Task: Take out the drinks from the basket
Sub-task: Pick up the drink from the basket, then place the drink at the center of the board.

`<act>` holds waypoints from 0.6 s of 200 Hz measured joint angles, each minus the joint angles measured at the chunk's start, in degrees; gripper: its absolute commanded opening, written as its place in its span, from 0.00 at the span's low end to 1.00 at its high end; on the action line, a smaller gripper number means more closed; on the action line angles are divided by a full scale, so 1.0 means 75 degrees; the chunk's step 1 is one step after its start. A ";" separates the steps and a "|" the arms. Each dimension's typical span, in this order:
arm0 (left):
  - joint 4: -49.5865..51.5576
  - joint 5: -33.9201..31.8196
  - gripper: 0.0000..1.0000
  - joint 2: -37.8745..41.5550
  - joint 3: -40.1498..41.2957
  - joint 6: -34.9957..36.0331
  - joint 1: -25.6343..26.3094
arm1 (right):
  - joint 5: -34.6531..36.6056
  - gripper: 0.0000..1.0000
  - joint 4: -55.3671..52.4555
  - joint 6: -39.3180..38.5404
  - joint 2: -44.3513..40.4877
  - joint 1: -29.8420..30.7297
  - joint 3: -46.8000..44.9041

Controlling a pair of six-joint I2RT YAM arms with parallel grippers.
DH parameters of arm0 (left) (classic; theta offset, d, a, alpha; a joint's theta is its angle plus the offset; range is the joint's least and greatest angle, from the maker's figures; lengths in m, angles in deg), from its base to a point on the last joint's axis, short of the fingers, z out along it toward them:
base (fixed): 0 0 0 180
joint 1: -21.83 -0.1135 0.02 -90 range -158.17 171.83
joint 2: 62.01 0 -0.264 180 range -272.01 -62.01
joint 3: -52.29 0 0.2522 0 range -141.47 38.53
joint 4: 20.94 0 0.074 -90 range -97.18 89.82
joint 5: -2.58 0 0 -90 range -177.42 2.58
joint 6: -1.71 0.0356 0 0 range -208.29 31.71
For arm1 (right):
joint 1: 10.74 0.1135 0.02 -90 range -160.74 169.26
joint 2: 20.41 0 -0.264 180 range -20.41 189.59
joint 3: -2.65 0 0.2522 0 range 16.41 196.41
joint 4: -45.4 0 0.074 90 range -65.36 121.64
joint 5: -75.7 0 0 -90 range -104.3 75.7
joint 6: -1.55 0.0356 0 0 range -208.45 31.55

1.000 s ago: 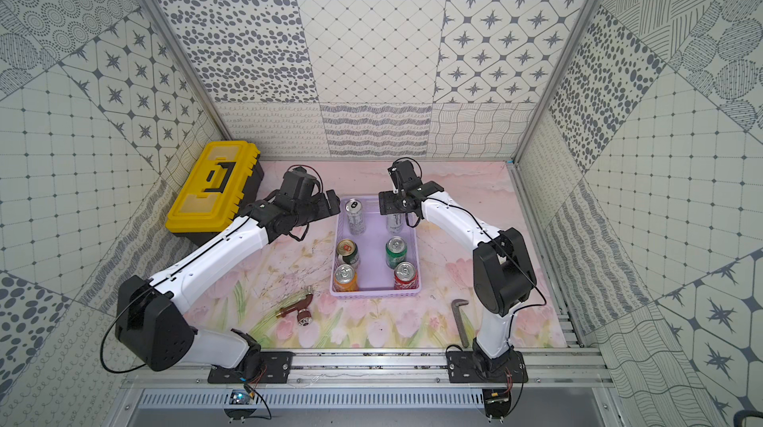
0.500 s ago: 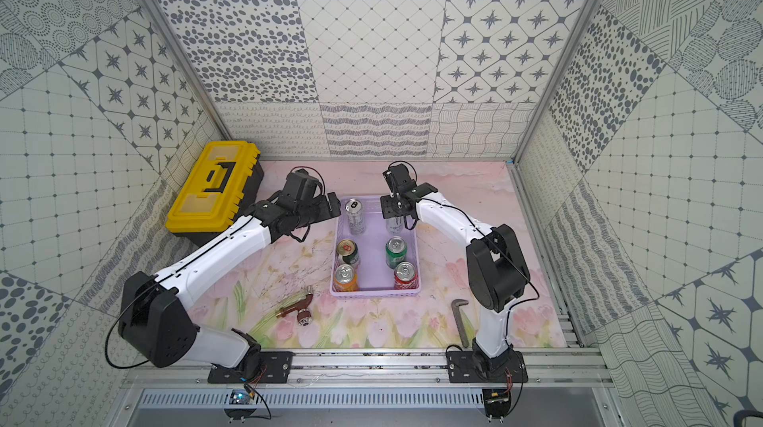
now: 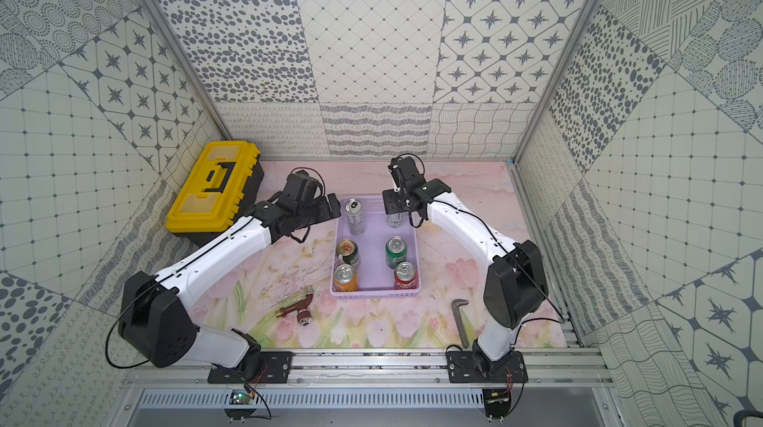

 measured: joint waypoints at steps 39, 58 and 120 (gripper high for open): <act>0.0000 0.0020 1.00 0.0000 0.0000 -0.0015 0.0000 | -0.0023 0.41 -0.0052 0.0023 -0.0411 -0.0236 0.0280; 0.0000 0.0026 1.00 -0.0003 0.0006 -0.0020 0.0000 | -0.0023 0.40 -0.0070 0.0047 -0.0440 -0.0589 0.0388; 0.0000 0.0044 1.00 -0.0047 0.0026 -0.0023 0.0000 | 0.0119 0.40 -0.0163 0.0248 -0.0195 -0.2005 0.0968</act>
